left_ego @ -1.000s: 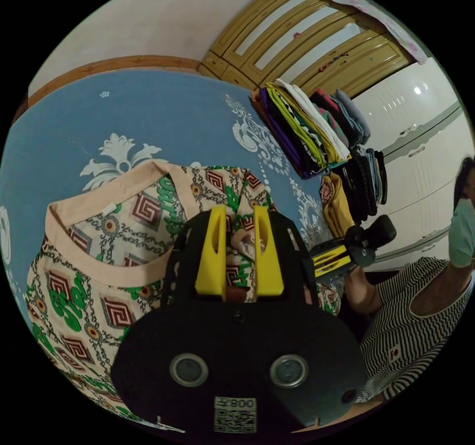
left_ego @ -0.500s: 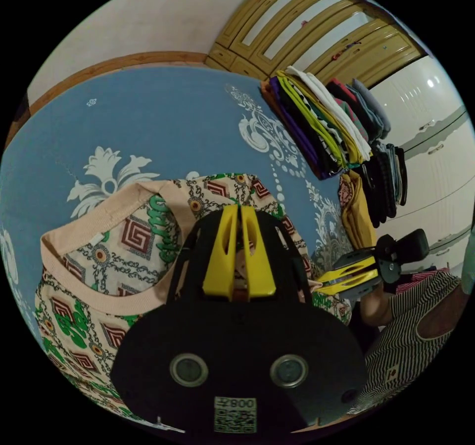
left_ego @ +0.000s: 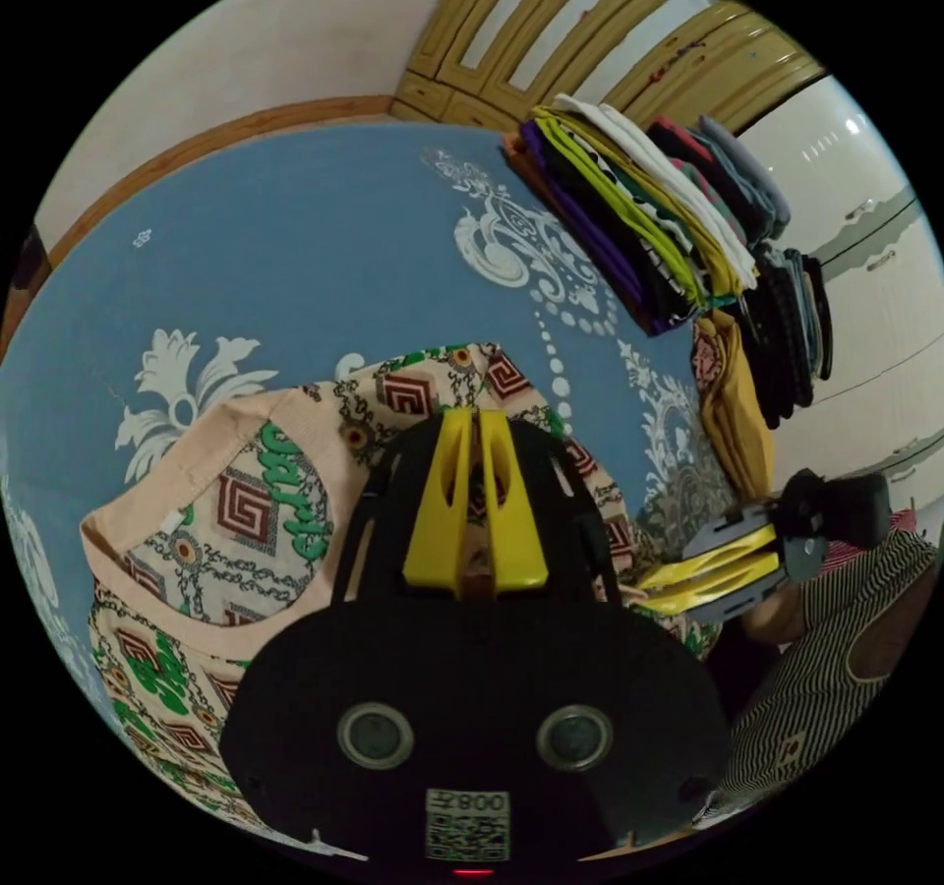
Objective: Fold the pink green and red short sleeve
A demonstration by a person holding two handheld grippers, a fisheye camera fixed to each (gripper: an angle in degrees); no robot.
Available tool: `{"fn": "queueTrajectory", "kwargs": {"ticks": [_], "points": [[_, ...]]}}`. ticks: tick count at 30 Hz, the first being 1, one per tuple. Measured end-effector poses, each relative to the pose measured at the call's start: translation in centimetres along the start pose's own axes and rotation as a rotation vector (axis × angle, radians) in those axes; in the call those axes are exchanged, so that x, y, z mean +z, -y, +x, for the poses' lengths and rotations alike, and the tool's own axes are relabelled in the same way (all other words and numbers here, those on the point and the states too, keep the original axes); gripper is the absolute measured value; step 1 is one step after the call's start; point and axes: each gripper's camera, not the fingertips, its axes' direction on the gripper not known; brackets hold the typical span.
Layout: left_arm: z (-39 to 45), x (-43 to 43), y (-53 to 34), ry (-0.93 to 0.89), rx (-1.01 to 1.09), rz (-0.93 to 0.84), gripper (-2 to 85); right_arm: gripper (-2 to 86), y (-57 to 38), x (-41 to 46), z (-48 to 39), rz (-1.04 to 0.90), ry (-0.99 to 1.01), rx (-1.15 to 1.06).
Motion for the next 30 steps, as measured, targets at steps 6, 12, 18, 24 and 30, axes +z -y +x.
{"fn": "queueTrajectory", "kwargs": {"ticks": [6,12,18,24,30], "points": [[1.6,-2.6,-1.3,-0.047,0.020,0.048,0.7,1.5,1.4,0.1,-1.6,-0.023,0.014,-0.046],[2.9,-4.9,-2.9,-0.048,0.043,0.056,0.4,0.7,2.7,-0.7,-2.1,0.025,0.038,-0.011],[3.5,-7.1,-5.7,-0.044,0.044,0.026,0.8,0.2,5.1,0.3,-3.5,-0.021,0.027,-0.005],[2.9,-12.4,-10.3,-0.115,0.004,0.136,1.6,0.1,6.9,0.6,-2.8,0.025,0.048,0.163],[2.9,-17.1,-16.2,-0.088,0.031,0.105,1.1,0.0,10.1,1.6,-4.2,-0.003,0.053,0.195]]}}
